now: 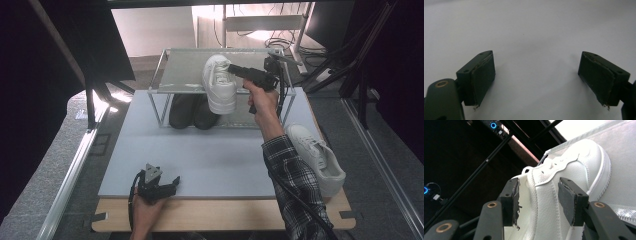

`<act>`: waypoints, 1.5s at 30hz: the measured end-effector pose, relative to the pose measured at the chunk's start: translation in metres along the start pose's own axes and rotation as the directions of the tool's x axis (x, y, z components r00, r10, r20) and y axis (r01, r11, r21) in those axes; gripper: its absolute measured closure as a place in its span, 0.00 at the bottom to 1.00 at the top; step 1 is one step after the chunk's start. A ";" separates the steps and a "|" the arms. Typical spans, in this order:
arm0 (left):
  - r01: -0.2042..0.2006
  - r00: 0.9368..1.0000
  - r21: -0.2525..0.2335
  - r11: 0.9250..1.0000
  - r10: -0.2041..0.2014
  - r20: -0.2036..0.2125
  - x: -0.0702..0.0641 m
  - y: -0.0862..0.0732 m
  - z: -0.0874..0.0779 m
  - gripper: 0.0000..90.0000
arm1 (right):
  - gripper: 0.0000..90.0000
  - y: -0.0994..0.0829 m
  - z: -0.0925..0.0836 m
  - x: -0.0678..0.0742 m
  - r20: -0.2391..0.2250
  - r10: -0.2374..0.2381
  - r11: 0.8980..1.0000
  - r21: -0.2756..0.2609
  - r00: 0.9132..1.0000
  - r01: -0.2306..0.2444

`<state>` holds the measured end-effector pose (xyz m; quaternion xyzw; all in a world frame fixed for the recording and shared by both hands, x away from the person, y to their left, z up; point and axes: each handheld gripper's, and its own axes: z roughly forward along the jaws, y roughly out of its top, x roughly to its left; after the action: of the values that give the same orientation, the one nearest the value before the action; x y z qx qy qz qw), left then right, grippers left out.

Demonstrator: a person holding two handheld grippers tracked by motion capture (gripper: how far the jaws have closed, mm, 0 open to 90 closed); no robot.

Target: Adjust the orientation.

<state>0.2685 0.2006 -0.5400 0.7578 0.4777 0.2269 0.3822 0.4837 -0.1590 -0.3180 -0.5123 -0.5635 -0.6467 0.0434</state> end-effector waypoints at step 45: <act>0.000 1.000 -0.001 1.000 0.000 -0.001 0.000 0.000 0.000 0.16 | 0.58 -0.011 -0.053 -0.006 -0.032 -0.135 0.990 0.029 0.990 0.136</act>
<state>0.2684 0.2005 -0.5400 0.7575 0.4778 0.2276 0.3822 0.4473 -0.1991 -0.3209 -0.4624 -0.6061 -0.6470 0.0160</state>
